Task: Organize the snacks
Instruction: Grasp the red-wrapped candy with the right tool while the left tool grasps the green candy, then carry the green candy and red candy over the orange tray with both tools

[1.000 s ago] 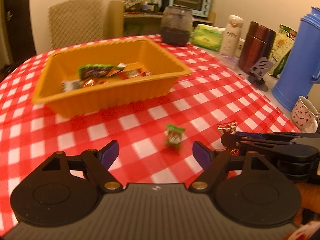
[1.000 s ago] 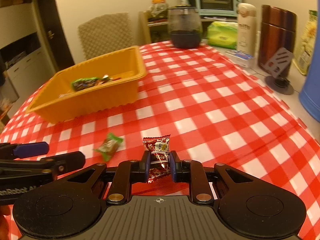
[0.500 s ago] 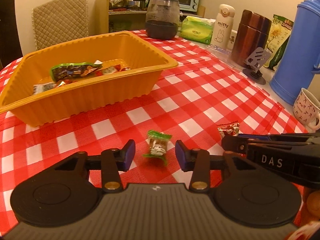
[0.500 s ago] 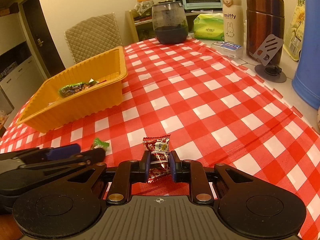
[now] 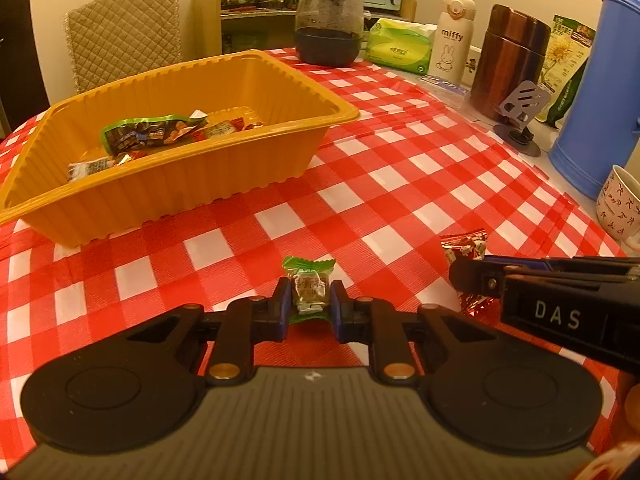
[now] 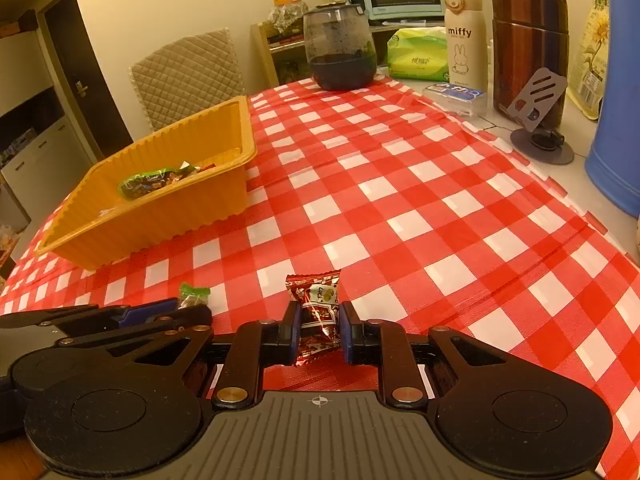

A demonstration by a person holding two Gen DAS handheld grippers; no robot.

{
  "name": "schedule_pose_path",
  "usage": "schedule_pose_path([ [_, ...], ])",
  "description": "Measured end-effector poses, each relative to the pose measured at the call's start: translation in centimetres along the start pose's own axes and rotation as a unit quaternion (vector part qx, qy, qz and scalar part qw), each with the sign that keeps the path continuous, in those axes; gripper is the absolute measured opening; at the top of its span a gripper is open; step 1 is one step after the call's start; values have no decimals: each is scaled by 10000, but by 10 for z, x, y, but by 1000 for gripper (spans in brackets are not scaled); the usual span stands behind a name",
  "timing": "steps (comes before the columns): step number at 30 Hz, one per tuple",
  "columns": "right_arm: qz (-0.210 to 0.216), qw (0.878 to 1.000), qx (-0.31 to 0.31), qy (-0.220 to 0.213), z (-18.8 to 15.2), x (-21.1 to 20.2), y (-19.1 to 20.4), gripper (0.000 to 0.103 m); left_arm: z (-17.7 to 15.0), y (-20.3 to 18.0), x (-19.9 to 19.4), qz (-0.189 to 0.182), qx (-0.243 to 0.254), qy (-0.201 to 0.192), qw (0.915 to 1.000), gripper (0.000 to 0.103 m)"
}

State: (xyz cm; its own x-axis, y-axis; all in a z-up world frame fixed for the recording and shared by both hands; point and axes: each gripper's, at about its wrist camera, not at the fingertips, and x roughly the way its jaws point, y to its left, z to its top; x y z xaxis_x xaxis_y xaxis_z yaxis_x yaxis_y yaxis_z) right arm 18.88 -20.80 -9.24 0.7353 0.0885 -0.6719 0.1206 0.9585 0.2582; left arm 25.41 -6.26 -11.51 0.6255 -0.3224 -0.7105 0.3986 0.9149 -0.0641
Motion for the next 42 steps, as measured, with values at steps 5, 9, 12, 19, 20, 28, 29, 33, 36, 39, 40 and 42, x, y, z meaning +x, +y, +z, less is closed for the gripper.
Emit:
schedule_pose_path([
  [5,19,10000,-40,-8,-1,-1,3,20,0,7,-8,42,-149,-43,9999,18],
  [9,54,9999,-94,-26,0,-2,7,20,1,15,-19,116,-279,-91,9995,18],
  [12,112,9998,-159,-40,-1,-4,13,21,1,20,-28,182,-344,-133,9992,18],
  [19,328,9988,-350,-130,0,-11,28,20,1,30,-56,301,-502,-244,9980,18],
  [20,362,9985,-373,-152,0,-13,30,21,1,30,-60,321,-508,-262,9979,18],
  [28,575,9958,-655,-271,2,-23,50,20,-1,40,-87,444,-632,-338,9964,18],
  [29,606,9951,-723,-297,2,-24,53,21,-1,41,-90,464,-644,-349,9962,18],
  [33,678,9927,-919,-378,3,-29,63,21,-2,46,-98,492,-743,-371,9953,18],
  [36,723,9914,-1009,-404,4,-32,68,20,-3,49,-102,514,-783,-377,9949,18],
  [39,765,9897,-1126,-449,6,-35,73,20,-3,50,-105,511,-809,-405,9946,18],
  [40,795,9891,-1153,-463,7,-36,75,20,-2,51,-105,507,-814,-412,9945,18],
  [42,828,9874,-1251,-505,9,-38,79,20,-1,51,-106,494,-813,-431,9945,18],
])
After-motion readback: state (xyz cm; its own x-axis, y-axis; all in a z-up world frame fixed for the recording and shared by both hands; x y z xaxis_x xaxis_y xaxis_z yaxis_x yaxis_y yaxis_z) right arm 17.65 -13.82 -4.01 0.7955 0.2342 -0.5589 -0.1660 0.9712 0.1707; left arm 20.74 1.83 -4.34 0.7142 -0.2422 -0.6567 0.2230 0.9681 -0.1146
